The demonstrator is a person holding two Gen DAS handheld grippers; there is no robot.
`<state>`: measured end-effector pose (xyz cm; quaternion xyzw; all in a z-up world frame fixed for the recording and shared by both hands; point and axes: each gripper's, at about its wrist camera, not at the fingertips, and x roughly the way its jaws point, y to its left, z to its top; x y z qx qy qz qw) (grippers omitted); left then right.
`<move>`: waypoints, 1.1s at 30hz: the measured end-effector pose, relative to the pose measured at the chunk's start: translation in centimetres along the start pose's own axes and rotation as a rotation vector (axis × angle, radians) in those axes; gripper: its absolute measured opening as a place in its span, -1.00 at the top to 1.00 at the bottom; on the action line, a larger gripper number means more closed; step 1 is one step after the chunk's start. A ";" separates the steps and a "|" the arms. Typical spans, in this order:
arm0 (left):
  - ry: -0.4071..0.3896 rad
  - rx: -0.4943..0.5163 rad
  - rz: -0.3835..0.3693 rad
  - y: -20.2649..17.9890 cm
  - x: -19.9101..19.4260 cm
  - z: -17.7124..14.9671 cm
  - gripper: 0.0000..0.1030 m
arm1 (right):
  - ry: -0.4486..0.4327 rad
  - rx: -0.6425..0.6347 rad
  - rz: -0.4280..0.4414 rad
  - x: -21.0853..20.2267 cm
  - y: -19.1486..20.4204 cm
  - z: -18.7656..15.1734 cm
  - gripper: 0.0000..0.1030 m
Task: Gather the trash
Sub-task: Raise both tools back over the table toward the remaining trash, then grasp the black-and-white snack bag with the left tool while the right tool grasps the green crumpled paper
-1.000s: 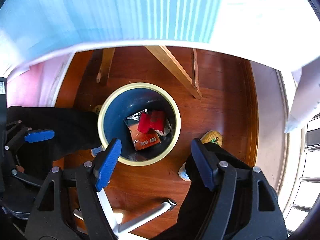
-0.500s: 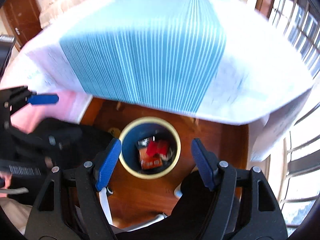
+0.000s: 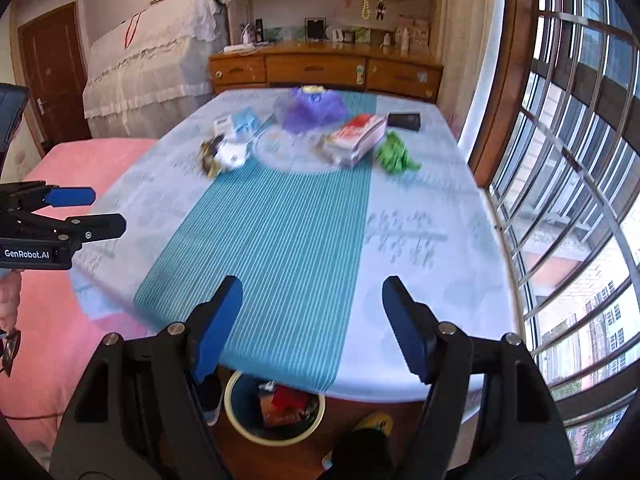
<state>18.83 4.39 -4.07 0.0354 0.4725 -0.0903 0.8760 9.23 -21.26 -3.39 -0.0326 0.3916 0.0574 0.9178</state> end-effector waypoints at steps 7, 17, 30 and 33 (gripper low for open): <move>0.029 -0.035 0.044 1.6 5.3 8.9 -0.56 | -0.006 0.066 -0.052 5.6 -5.6 7.8 -0.36; 0.143 -0.156 0.009 3.7 17.7 14.3 -0.56 | 0.041 0.204 -0.079 19.5 -12.6 13.9 -0.36; 0.177 -0.223 0.001 4.8 24.0 14.9 -0.48 | 0.125 0.359 0.044 29.8 -15.7 12.7 -0.14; 0.166 -0.228 0.001 5.0 23.9 14.9 -0.44 | 0.112 0.349 0.031 29.7 -15.5 12.4 0.19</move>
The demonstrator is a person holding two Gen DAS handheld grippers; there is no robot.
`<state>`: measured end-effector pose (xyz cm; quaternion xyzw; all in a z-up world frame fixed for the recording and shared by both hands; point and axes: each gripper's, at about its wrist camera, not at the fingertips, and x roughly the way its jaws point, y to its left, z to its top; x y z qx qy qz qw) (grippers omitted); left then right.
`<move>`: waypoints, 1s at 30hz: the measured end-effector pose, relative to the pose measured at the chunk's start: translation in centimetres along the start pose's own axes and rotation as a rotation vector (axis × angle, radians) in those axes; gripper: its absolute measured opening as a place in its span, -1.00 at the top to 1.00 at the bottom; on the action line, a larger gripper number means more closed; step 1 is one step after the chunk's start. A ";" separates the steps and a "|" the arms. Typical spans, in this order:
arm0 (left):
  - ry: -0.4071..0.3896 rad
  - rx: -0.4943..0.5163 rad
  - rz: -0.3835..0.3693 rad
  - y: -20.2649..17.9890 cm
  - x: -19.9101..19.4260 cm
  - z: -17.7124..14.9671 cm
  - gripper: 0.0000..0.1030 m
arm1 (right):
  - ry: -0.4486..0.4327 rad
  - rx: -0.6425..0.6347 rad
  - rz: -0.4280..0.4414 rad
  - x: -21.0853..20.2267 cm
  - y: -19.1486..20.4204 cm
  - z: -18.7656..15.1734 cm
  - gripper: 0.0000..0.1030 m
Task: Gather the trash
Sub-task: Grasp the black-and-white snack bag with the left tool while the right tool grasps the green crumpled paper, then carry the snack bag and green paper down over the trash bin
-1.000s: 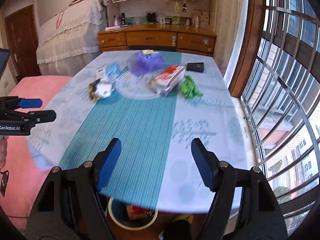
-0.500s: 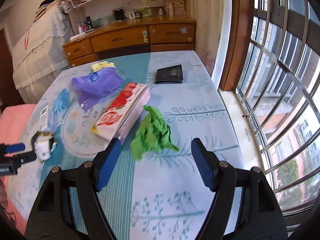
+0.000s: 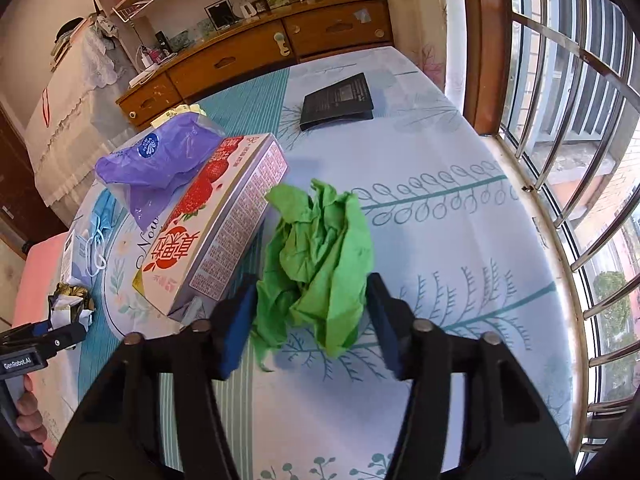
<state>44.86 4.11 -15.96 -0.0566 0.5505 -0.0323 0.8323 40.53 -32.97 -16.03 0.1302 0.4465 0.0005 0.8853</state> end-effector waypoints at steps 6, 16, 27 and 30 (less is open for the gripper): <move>-0.028 0.028 0.021 -0.6 -1.0 -1.0 -0.38 | 0.000 0.003 0.006 -1.5 0.1 -1.3 0.37; -0.072 0.087 0.013 -1.0 -6.8 -4.5 -0.38 | -0.033 0.000 0.054 -8.0 1.1 -5.1 0.38; -0.171 0.175 -0.014 -0.7 -18.9 -12.5 -0.38 | -0.090 -0.013 0.168 -20.4 4.3 -12.4 0.38; -0.198 0.209 -0.013 -0.7 -22.0 -15.2 -0.38 | -0.104 -0.035 0.193 -23.9 5.6 -14.9 0.38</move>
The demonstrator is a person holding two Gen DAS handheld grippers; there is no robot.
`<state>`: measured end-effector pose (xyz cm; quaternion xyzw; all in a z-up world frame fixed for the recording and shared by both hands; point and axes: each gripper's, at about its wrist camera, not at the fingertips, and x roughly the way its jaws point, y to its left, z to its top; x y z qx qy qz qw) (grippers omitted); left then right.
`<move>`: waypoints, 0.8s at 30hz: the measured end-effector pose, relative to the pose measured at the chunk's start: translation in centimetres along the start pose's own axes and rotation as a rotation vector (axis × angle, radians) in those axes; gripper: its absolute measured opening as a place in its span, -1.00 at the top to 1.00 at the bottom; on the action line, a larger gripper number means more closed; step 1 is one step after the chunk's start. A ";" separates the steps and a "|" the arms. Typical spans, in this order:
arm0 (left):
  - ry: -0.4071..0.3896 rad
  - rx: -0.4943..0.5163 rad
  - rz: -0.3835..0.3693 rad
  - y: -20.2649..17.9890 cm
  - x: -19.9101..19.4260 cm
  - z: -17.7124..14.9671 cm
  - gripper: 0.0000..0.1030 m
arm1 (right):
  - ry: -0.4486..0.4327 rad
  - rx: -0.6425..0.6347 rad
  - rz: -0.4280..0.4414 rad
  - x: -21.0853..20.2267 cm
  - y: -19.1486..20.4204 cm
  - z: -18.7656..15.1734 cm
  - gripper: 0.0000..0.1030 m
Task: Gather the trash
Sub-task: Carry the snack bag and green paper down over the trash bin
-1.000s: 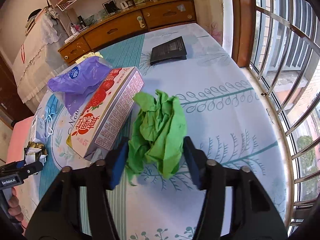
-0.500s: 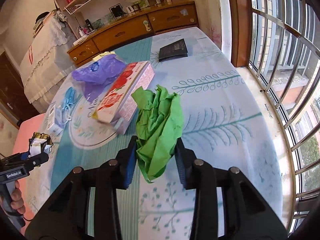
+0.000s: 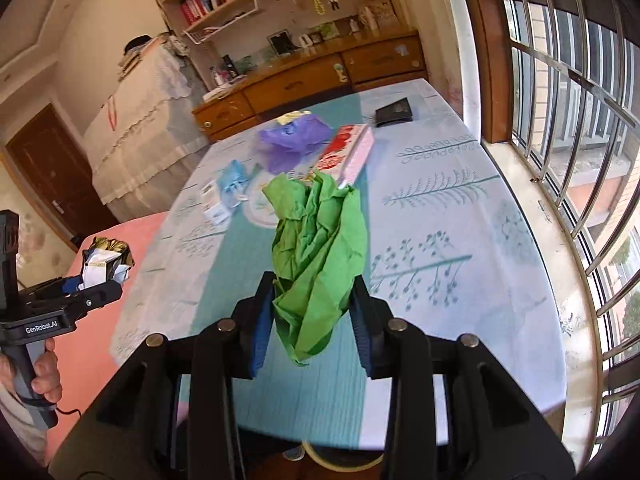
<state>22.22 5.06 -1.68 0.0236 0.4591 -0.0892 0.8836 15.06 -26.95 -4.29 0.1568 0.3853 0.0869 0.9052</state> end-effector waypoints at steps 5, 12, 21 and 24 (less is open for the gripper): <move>-0.044 0.047 0.002 -1.1 -5.9 -3.7 -0.38 | -0.012 -0.026 0.043 -5.0 3.4 -3.2 0.38; -0.038 0.103 -0.007 -2.6 -12.3 -9.9 -0.38 | -0.002 -0.052 0.093 -9.8 7.0 -8.3 0.38; 0.037 0.170 -0.039 -5.2 -12.8 -17.6 -0.38 | 0.103 -0.055 0.104 -9.7 8.2 -16.8 0.38; 0.065 0.182 -0.060 -5.9 -11.1 -19.7 -0.38 | 0.160 -0.035 0.090 -8.0 7.4 -19.5 0.37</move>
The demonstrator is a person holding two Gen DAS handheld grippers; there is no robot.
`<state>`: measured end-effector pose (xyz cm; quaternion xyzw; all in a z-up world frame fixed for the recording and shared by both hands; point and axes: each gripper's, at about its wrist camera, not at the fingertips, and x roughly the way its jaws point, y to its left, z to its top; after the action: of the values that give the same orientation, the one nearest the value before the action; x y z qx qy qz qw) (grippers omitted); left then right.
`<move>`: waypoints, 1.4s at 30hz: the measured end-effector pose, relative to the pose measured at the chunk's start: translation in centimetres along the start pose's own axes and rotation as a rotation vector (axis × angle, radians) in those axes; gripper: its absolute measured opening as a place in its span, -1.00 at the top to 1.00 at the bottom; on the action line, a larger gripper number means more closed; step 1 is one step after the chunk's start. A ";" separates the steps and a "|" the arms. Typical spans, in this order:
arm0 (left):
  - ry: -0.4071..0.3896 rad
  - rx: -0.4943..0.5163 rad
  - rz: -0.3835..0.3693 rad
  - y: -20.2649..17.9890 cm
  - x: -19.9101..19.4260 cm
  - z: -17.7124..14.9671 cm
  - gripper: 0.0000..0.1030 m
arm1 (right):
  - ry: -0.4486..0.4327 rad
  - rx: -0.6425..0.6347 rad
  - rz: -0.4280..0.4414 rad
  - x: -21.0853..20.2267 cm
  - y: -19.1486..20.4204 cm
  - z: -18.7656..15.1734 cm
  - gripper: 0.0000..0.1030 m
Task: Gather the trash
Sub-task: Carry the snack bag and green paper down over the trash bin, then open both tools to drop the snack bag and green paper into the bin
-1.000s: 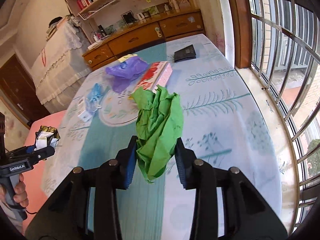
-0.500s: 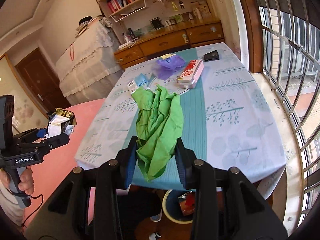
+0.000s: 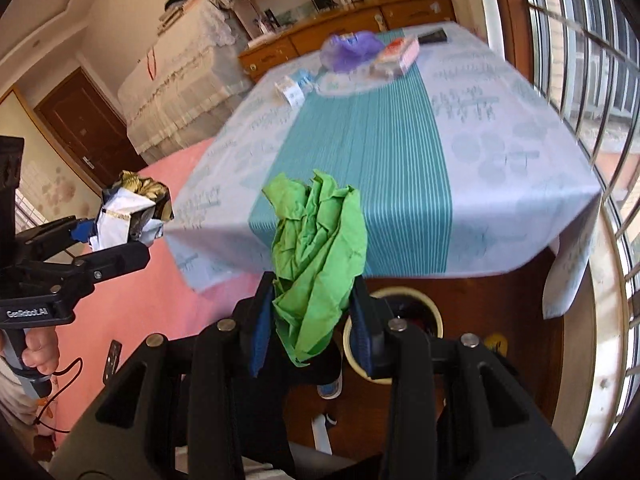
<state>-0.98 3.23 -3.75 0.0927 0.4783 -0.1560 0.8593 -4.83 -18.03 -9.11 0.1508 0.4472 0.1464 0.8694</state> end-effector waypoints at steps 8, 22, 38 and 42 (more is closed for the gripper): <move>0.085 0.023 -0.086 -2.9 9.4 -3.5 -0.38 | 0.137 0.055 -0.071 6.9 -3.6 -5.1 0.37; 0.236 -0.067 -0.098 -4.4 29.0 -6.6 -0.38 | 0.262 0.088 -0.243 19.6 -11.2 -10.3 0.37; 0.254 -0.058 -0.018 -4.8 38.1 -9.4 -0.41 | 0.294 0.196 -0.204 26.6 -16.3 -13.3 0.35; 0.265 -0.085 -0.021 -3.9 38.5 -9.7 -0.42 | 0.265 0.229 -0.212 26.9 -17.6 -13.4 0.09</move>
<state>8.97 -4.37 -41.68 0.0712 0.5948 -0.1309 0.7899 1.24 -21.85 -43.15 0.1801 0.5848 0.0208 0.7906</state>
